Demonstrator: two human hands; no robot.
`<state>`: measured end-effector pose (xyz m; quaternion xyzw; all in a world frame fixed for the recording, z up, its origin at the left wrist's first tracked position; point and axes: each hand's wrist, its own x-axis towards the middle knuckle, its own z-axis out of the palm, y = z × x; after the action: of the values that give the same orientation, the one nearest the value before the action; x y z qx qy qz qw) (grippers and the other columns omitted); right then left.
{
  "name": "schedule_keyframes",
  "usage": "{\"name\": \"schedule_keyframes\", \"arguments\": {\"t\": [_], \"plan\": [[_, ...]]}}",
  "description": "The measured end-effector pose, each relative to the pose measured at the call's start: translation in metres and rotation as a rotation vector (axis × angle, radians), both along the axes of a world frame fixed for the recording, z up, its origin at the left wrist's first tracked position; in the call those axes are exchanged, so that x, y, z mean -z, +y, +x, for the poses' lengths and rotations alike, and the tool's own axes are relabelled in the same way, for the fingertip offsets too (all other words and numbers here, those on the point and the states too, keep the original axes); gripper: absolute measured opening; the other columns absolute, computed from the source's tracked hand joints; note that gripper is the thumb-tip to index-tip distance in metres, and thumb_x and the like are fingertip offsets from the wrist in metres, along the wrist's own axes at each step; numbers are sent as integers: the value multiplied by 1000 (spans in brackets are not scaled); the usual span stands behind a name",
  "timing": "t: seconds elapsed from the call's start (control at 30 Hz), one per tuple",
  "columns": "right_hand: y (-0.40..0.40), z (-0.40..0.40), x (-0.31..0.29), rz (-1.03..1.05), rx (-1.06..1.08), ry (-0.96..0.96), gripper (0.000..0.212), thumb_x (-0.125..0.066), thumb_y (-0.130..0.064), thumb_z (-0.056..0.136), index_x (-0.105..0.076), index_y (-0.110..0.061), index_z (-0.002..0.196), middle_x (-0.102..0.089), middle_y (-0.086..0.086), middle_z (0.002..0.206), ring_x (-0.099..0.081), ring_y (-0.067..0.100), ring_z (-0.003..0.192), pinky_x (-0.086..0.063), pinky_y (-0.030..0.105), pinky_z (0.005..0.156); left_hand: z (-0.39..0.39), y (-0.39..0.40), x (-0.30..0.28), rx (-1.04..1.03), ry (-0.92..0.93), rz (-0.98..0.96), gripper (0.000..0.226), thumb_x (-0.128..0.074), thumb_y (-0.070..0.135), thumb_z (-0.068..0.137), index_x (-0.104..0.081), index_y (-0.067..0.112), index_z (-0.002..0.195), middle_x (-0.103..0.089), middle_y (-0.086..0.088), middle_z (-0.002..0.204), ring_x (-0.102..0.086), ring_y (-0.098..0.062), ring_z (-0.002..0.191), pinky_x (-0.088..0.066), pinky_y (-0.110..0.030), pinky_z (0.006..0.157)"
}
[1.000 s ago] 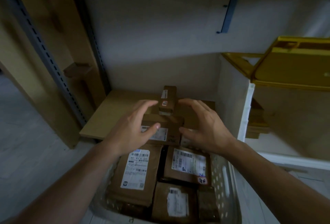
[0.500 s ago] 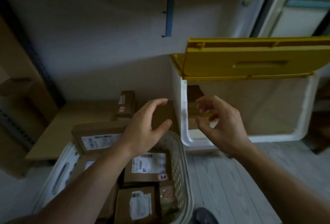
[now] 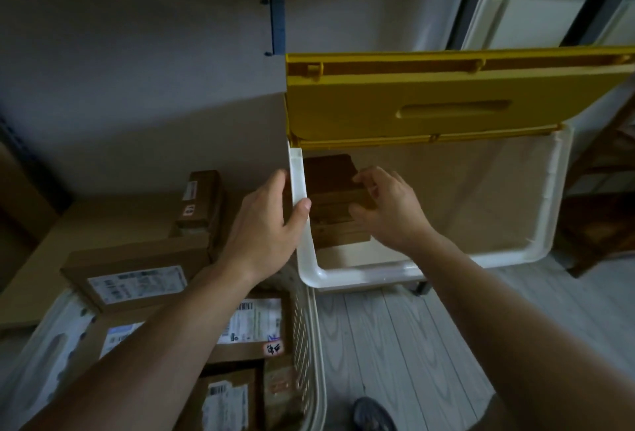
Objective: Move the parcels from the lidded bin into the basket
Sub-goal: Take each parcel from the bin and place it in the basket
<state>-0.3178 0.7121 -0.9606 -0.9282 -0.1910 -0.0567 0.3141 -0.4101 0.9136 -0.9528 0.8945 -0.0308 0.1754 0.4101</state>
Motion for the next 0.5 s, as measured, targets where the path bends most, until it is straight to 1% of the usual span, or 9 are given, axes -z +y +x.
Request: {"name": "schedule_keyframes", "arguments": {"t": [0.03,0.1,0.17,0.23,0.3,0.33,0.37,0.43,0.5], "plan": [[4,12,6,-4,32,88,57,-70,-29,86,-50,-26,140,-56,1,129,-53,17,113,-44,24,84,0,1,0,-2,11,-6,32,-57,36,100,-54,18,126,-69,3,103,-70,-10,85,-59,-21,64],[10,32,19,-15,73,263,67,-69,-29,87,-42,-23,148,-55,5,136,-53,25,122,-47,34,95,0,3,0,-4,5,-31,37,-57,45,98,-54,23,128,-72,-1,100,-73,-16,81,-63,-37,65],[19,47,30,-20,109,367,67,-70,-26,88,-41,-18,148,-60,6,129,-58,27,113,-49,33,88,0,5,2,-17,-10,-40,38,-57,48,96,-56,26,127,-74,-6,96,-73,-21,77,-61,-49,63],[29,61,38,44,199,422,63,-68,-25,90,-39,-14,145,-61,7,122,-60,27,104,-49,34,82,0,4,3,-23,-7,-49,32,-61,42,97,-57,24,124,-74,-6,93,-73,-21,75,-60,-50,62],[39,73,44,65,328,471,72,-65,-33,91,-29,-10,149,-58,12,130,-59,32,114,-51,41,93,1,2,4,-18,-2,-69,31,-61,41,98,-57,25,124,-74,-6,93,-73,-21,75,-61,-49,62],[45,78,46,38,383,483,74,-62,-40,90,-29,-8,149,-57,14,133,-57,36,120,-49,46,100,1,1,3,-15,3,-82,32,-60,43,97,-57,26,124,-74,-5,93,-73,-22,74,-61,-49,62],[49,84,50,13,416,485,71,-58,-44,89,-36,-7,145,-58,16,132,-56,37,121,-47,50,104,1,1,3,-13,7,-91,33,-58,45,96,-57,27,124,-74,-5,92,-73,-22,73,-61,-49,61],[57,91,55,7,453,483,64,-51,-50,82,-54,-7,128,-62,15,122,-59,38,115,-48,50,103,2,2,3,-14,20,-105,34,-59,45,96,-57,27,125,-74,-4,91,-73,-22,71,-60,-47,59],[62,94,57,74,536,472,72,-45,-58,76,-58,-8,125,-63,16,123,-58,38,116,-49,50,101,1,2,3,-6,29,-110,33,-62,38,98,-57,23,127,-74,-1,92,-73,-18,72,-61,-44,60]]}}
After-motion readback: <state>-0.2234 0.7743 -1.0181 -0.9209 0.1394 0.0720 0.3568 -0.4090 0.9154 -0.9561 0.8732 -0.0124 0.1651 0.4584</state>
